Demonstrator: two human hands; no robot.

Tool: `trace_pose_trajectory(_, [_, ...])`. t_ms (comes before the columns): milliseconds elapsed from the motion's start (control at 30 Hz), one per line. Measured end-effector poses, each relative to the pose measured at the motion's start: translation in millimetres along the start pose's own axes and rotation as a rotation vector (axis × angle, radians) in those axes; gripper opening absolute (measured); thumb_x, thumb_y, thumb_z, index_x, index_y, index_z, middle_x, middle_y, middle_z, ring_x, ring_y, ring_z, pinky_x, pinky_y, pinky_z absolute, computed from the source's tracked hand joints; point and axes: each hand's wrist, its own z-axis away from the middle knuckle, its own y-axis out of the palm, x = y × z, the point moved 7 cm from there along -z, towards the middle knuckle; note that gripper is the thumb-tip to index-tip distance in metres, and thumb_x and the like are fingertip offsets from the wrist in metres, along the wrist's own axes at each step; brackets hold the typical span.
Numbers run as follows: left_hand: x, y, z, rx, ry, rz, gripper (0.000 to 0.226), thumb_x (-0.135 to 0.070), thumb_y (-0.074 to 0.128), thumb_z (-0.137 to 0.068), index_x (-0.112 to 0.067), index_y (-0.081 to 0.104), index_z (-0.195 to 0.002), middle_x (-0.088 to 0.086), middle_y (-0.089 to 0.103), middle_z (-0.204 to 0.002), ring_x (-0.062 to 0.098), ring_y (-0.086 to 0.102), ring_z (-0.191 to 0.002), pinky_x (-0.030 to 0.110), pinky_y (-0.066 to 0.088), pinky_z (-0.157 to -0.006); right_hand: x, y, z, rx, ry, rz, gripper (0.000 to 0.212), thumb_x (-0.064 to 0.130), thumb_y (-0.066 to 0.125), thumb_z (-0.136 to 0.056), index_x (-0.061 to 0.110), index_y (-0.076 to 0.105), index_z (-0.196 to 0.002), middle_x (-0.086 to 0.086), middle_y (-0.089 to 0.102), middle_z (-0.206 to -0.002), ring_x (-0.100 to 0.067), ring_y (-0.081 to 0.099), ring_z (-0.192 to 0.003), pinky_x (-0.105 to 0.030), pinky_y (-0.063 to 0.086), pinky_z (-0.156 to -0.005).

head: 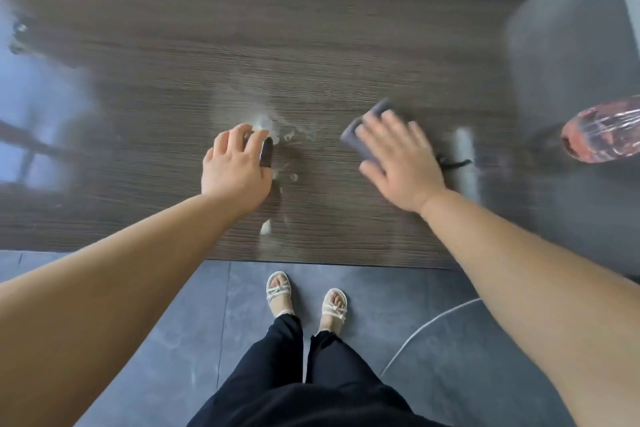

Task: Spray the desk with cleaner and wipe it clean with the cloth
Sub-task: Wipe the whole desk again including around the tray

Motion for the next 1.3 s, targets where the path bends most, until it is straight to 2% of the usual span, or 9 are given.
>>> trace_pose_trajectory(67, [6.5,3.6,-1.6,0.043,0.001,-0.024,0.057,-0.025,0.045,-0.09,-0.024,0.027,-0.144,0.002,0.02,-0.151,0.027,0.015,-0.138,0.041,0.018,-0.112,-26.5,0.5,-12.8,-0.005,0.505,-0.055,0.064,0.052,0.027,-0.095,0.019,0.022,-0.15,-0.001,0.015,-0.159,-0.025,0.01,-0.146,-0.055,0.013,-0.115])
trace_pose_trajectory(133, [6.5,9.2,-0.9,0.098,0.001,-0.044,0.061,-0.029,0.045,-0.09,-0.025,0.021,-0.146,0.002,0.014,-0.154,0.027,0.01,-0.14,0.041,0.015,-0.113,3.4,3.2,-13.6,0.0,0.664,-0.062,0.07,0.055,0.029,-0.094,0.016,0.017,-0.151,-0.003,0.008,-0.16,-0.026,0.003,-0.147,-0.054,0.005,-0.115])
trace_pose_trajectory(333, [12.8,10.2,-7.7,0.234,0.002,-0.004,0.066,-0.034,0.044,-0.091,-0.029,0.013,-0.148,-0.002,0.002,-0.157,0.027,0.0,-0.143,0.04,0.01,-0.115,83.6,9.3,-1.8,0.083,-0.298,-0.013,0.063,0.055,0.036,-0.092,0.019,0.039,-0.143,-0.003,0.032,-0.153,-0.026,0.026,-0.141,-0.052,0.021,-0.113])
trace_pose_trajectory(567, [14.1,13.1,-6.8,0.284,0.052,-0.077,0.075,-0.044,0.044,-0.09,-0.028,0.002,-0.149,0.0,-0.006,-0.157,0.026,-0.006,-0.144,0.04,0.006,-0.116,20.3,5.4,-57.9,0.042,0.679,-0.046,0.063,0.049,0.023,-0.099,0.018,0.012,-0.152,-0.001,0.004,-0.16,-0.023,0.0,-0.147,-0.052,0.004,-0.116])
trace_pose_trajectory(767, [12.9,14.7,-6.5,0.301,0.061,-0.113,0.097,-0.071,0.048,-0.077,-0.027,-0.001,-0.149,0.0,-0.007,-0.158,0.026,-0.006,-0.144,0.041,0.006,-0.116,76.8,10.9,-17.1,0.11,-0.189,0.011,0.062,0.053,0.033,-0.092,0.019,0.037,-0.144,-0.002,0.029,-0.154,-0.026,0.025,-0.142,-0.051,0.022,-0.112])
trace_pose_trajectory(967, [7.6,16.0,-9.1,0.324,0.057,-0.189,0.104,-0.069,0.054,-0.076,-0.023,-0.004,-0.149,0.004,-0.007,-0.157,0.031,-0.005,-0.143,0.043,0.008,-0.115,-17.0,1.7,-53.2,0.02,0.832,-0.073,0.062,0.048,0.026,-0.099,0.02,0.012,-0.153,0.001,0.004,-0.16,-0.022,0.0,-0.147,-0.053,0.006,-0.116])
trace_pose_trajectory(1033, [6.5,14.2,-9.6,0.333,0.05,-0.197,0.105,-0.067,0.056,-0.076,-0.02,-0.003,-0.149,0.005,-0.005,-0.156,0.033,-0.003,-0.143,0.044,0.01,-0.115,31.5,6.2,-54.3,0.006,0.74,-0.088,0.065,0.05,0.026,-0.097,0.017,0.015,-0.152,-0.003,0.007,-0.16,-0.025,0.003,-0.147,-0.055,0.006,-0.116])
trace_pose_trajectory(1200, [1.8,12.7,-12.3,0.321,0.066,-0.214,0.105,-0.067,0.06,-0.073,-0.018,0.006,-0.148,0.008,0.008,-0.151,0.033,0.011,-0.137,0.043,0.021,-0.11,76.1,10.1,-23.7,0.078,-0.072,-0.021,0.064,0.054,0.034,-0.092,0.018,0.036,-0.145,-0.002,0.031,-0.154,-0.025,0.025,-0.142,-0.055,0.024,-0.112])
trace_pose_trajectory(1300, [1.2,4.7,-15.8,0.277,0.063,-0.168,0.087,-0.064,0.058,-0.075,-0.018,0.026,-0.142,0.005,0.024,-0.141,0.029,0.024,-0.128,0.039,0.033,-0.099,-4.5,4.9,-37.7,0.058,0.343,-0.015,0.061,0.051,0.028,-0.096,0.021,0.026,-0.149,0.002,0.02,-0.158,-0.023,0.014,-0.145,-0.052,0.016,-0.115])
